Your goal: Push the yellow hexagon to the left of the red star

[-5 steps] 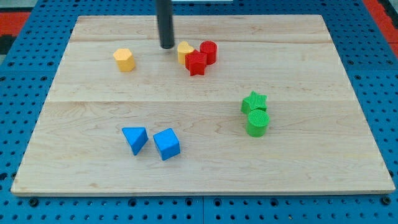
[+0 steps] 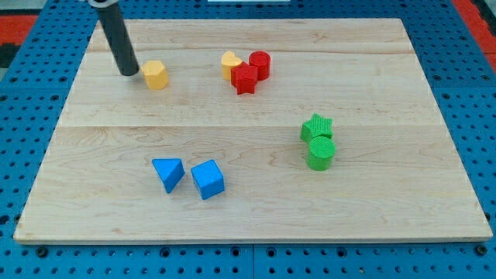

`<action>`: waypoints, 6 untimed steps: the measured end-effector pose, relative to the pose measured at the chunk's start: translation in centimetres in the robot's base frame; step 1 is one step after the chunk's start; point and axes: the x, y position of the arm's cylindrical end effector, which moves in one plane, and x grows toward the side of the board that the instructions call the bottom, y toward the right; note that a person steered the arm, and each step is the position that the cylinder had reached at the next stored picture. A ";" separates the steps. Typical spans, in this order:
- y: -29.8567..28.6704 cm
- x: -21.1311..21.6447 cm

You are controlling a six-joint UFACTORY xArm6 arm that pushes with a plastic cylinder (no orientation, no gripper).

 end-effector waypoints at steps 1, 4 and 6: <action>4.6 0.1; 8.0 2.9; 12.4 4.1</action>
